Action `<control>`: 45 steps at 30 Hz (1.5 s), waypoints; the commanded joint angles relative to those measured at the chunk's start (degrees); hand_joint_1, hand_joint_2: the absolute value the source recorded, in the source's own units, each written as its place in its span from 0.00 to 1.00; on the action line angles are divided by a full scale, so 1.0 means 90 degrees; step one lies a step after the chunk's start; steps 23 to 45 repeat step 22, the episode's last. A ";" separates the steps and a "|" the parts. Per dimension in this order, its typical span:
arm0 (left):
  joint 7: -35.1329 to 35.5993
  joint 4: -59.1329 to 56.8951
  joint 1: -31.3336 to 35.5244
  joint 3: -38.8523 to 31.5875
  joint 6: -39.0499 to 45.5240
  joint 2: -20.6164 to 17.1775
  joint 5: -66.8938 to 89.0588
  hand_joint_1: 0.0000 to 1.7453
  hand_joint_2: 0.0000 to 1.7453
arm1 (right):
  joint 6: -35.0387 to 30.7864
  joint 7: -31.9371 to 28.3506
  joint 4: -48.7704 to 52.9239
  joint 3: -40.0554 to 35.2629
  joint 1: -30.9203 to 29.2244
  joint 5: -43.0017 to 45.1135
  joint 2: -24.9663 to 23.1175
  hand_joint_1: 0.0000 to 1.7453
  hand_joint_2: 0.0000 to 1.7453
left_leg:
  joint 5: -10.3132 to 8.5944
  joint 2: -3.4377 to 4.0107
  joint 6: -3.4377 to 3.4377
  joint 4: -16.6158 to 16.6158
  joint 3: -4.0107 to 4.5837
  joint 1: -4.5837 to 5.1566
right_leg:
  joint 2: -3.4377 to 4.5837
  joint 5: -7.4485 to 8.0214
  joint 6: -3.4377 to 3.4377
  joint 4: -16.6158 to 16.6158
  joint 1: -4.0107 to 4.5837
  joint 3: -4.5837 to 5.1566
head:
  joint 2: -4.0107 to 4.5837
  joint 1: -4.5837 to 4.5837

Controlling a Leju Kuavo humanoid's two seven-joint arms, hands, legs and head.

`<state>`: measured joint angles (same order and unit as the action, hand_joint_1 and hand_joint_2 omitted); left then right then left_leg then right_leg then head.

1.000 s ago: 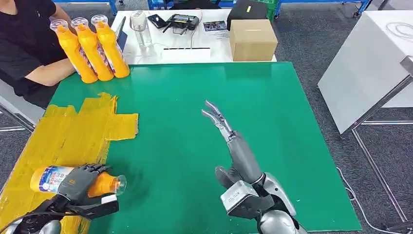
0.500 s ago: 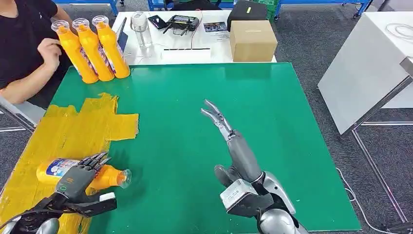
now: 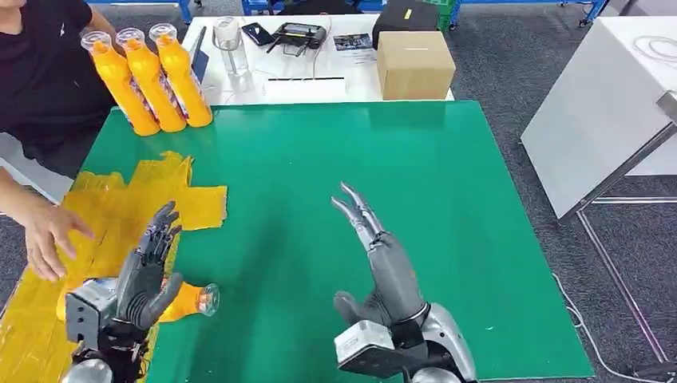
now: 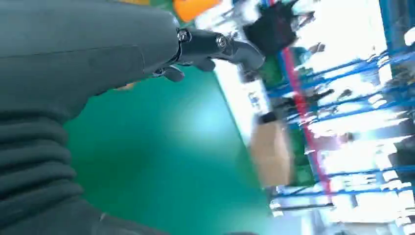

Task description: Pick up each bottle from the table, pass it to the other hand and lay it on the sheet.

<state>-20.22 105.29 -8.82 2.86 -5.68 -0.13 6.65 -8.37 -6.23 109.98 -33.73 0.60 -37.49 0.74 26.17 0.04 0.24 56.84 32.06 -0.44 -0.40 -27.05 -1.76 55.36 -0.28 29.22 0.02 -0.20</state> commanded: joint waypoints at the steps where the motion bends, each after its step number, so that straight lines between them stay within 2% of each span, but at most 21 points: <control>1: -0.0076 0.0447 -0.0143 -0.0353 -0.0027 0.0650 0.0178 0.00 0.00 | -0.0094 0.0032 -0.0426 -0.0119 0.0016 -0.0036 -0.0075 0.00 0.00 | -0.0001 0.0001 -0.0002 -0.0005 -0.0011 -0.0008 | 0.0003 0.0002 0.0004 -0.0005 0.0006 -0.0009 | 0.0000 0.0002; 4: -0.0076 0.0447 -0.0143 -0.0353 -0.0027 0.0650 0.0178 0.00 0.00 | -0.0094 0.0032 -0.0426 -0.0119 0.0016 -0.0036 -0.0075 0.00 0.00 | -0.0001 0.0006 -0.0003 -0.0006 -0.0015 -0.0014 | 0.0008 0.0002 0.0002 -0.0006 0.0009 -0.0012 | 0.0000 0.0002; 7: -0.0121 0.0541 -0.0231 -0.0124 -0.0747 0.0817 -0.0872 0.00 0.00 | -0.0023 -0.0009 -0.0612 -0.0051 0.0114 0.0350 -0.0090 0.00 0.00 | 0.0000 0.0008 -0.0001 -0.0007 -0.0018 -0.0019 | 0.0011 0.0002 0.0002 -0.0008 0.0016 -0.0015 | 0.0000 0.0002; 9: -0.0345 0.0757 -0.0417 0.0376 -0.0969 0.0941 -0.1487 0.00 0.00 | -0.0609 -0.0473 -0.0687 0.0085 0.0343 0.0463 -0.0240 0.00 0.00 | -0.0001 -0.0004 0.0000 -0.0008 -0.0016 -0.0019 | -0.0003 -0.0001 -0.0001 -0.0011 0.0015 -0.0019 | 0.0000 0.0000; 10: -0.0599 0.0839 -0.0501 0.0572 -0.0684 0.1068 -0.1228 0.00 0.00 | -0.0777 -0.0573 -0.0721 -0.0002 0.0344 0.0378 -0.0253 0.00 0.00 | 0.0007 -0.0003 0.0004 -0.0011 -0.0036 -0.0023 | 0.0002 -0.0003 -0.0002 -0.0023 0.0019 -0.0042 | 0.0000 0.0002; 11: -0.0472 0.0794 -0.0580 0.0989 -0.0576 0.1179 -0.1586 0.00 0.00 | -0.0972 -0.0765 -0.0752 -0.0035 0.0460 0.0793 -0.0403 0.00 0.00 | 0.0006 -0.0007 0.0004 -0.0005 -0.0024 -0.0022 | -0.0004 -0.0004 -0.0003 -0.0016 0.0018 -0.0031 | 0.0000 0.0002; 14: -0.0859 0.0479 -0.0508 0.1962 -0.0038 0.0909 -0.2235 0.00 0.00 | -0.1537 -0.1242 -0.0827 -0.0348 0.0573 0.1548 -0.0447 0.00 0.00 | 0.0000 -0.0012 0.0002 -0.0008 -0.0016 -0.0015 | -0.0010 -0.0005 -0.0002 -0.0011 0.0009 -0.0021 | 0.0000 0.0000; 17: -0.1625 0.0320 -0.0595 0.2364 0.0673 0.0754 -0.2248 0.00 0.00 | -0.2126 -0.1760 -0.0431 -0.0457 0.0828 0.2217 -0.0330 0.00 0.00 | -0.0001 -0.0019 0.0002 -0.0011 -0.0019 -0.0014 | -0.0016 -0.0003 0.0001 -0.0016 0.0007 -0.0026 | 0.0000 0.0002; 19: -0.1849 0.0057 -0.0558 0.2808 0.1263 0.0589 -0.2082 0.00 0.00 | -0.2610 -0.1810 -0.0294 -0.0738 0.0902 0.1832 -0.0242 0.00 0.00 | -0.0001 -0.0015 0.0001 -0.0012 -0.0017 -0.0012 | -0.0013 -0.0003 0.0002 -0.0014 0.0005 -0.0020 | 0.0000 0.0002; 22: -0.1830 -0.0538 -0.0153 0.3343 0.1297 0.0479 -0.1879 0.00 0.00 | -0.2672 -0.1748 -0.0502 -0.1055 0.0725 0.1483 -0.0237 0.00 0.00 | 0.0000 -0.0015 0.0000 -0.0016 -0.0025 -0.0006 | -0.0010 -0.0002 0.0004 -0.0018 0.0006 -0.0027 | 0.0000 0.0002; 45: -0.1830 -0.0538 -0.0153 0.3343 0.1297 0.0479 -0.1879 0.00 0.00 | -0.2672 -0.1748 -0.0502 -0.1055 0.0725 0.1483 -0.0237 0.00 0.00 | 0.0000 -0.0015 0.0000 -0.0016 -0.0025 -0.0006 | -0.0010 -0.0002 0.0004 -0.0018 0.0006 -0.0027 | 0.0000 0.0002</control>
